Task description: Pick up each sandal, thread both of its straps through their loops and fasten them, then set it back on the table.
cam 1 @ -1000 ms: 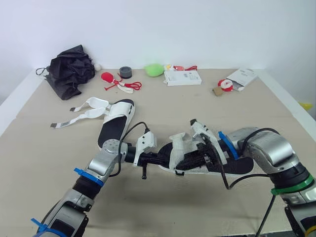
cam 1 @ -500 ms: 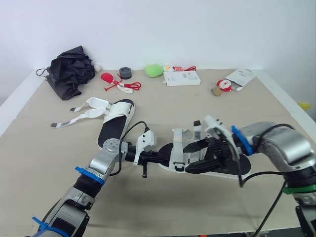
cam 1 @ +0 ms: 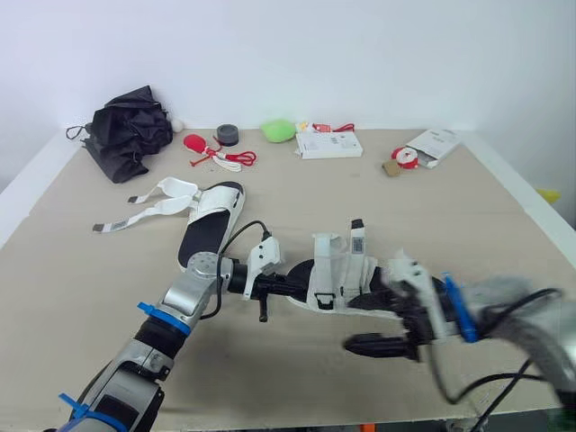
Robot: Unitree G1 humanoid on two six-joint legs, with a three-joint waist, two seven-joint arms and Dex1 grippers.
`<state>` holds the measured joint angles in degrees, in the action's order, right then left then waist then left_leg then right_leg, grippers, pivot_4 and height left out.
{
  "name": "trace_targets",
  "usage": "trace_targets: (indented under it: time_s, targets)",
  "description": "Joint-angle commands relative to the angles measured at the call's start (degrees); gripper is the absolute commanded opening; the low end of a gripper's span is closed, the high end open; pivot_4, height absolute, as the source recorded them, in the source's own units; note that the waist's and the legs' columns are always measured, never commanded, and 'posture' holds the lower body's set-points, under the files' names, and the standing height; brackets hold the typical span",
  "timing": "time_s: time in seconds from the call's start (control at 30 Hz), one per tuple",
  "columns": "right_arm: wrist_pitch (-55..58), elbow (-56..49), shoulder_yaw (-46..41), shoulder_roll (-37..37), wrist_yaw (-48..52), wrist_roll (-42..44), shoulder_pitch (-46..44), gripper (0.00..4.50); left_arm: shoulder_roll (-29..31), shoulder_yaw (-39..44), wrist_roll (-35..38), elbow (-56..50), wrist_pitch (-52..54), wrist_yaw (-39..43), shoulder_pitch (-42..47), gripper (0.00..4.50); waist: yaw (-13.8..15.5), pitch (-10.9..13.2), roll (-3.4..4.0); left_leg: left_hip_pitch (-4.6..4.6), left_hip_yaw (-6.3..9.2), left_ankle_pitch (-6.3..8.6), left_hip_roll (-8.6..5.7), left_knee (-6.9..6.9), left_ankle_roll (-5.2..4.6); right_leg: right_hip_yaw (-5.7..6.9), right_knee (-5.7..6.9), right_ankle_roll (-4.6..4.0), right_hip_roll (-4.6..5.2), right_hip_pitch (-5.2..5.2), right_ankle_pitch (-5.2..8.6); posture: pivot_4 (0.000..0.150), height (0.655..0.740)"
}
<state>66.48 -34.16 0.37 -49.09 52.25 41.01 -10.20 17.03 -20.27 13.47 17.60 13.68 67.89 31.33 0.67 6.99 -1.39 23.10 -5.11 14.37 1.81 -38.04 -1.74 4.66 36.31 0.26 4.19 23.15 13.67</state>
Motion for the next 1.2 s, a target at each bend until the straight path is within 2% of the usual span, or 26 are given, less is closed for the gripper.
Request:
trace_targets:
  time_s: [0.03, 0.2, 0.53, 0.83, 0.93, 1.2]
  targets:
    - [5.40, -2.78, -5.93, 2.04, -6.41, 3.82, -1.27, 4.46, 1.24, -3.68, -4.47, 5.58, 1.62, 0.40, -2.32, 0.00, 0.02, 0.00, 0.05, 0.01, -0.04, -0.01, -0.04, 0.00, -0.02, -0.04, 0.00, 0.14, 0.02, 0.00, -0.10, 0.150, 0.7400]
    - [8.04, -2.70, -7.52, 3.93, -11.40, 5.30, -1.90, 4.46, 0.66, -4.04, -4.80, 7.33, 0.74, 1.33, -1.03, 0.00, 0.02, 0.03, -0.05, 0.01, -0.02, -0.01, -0.04, 0.00, -0.04, -0.01, -0.02, 0.13, 0.00, -0.01, -0.10, 0.150, 0.7400]
    - [11.70, -5.83, -11.27, 5.95, -14.67, 15.72, -2.85, 4.46, -0.30, -3.98, -5.10, 9.20, -0.37, 1.78, -0.26, 0.00, 0.02, 0.04, -0.09, 0.04, 0.01, -0.06, -0.07, 0.00, -0.11, 0.00, -0.04, 0.20, -0.01, -0.02, -0.12, 0.150, 0.7400]
    - [12.10, -0.94, -4.96, 7.30, -18.66, 14.53, -6.71, 4.46, -0.28, -3.58, -5.01, 9.08, -0.28, 1.37, -0.51, 0.00, 0.00, 0.05, -0.09, 0.10, 0.04, -0.06, -0.09, 0.00, -0.13, 0.01, -0.11, 0.23, -0.01, -0.01, -0.14, 0.150, 0.7400]
    - [11.50, -0.38, -4.10, 6.51, -18.76, 13.71, -7.63, 4.46, -0.16, -3.44, -4.97, 8.83, -0.16, 1.15, -0.66, 0.00, 0.00, 0.05, -0.10, 0.11, 0.04, -0.08, -0.09, 0.00, -0.16, 0.02, -0.10, 0.23, -0.02, -0.01, -0.14, 0.150, 0.7400]
    - [10.63, -2.05, -10.01, 1.21, -15.29, 17.48, -4.83, 4.46, 0.57, -3.28, -4.84, 8.07, 0.28, 1.21, -1.34, 0.00, 0.02, 0.07, -0.12, 0.13, 0.05, -0.09, -0.09, 0.02, -0.17, 0.02, -0.14, 0.28, 0.00, -0.01, -0.16, 0.150, 0.7400]
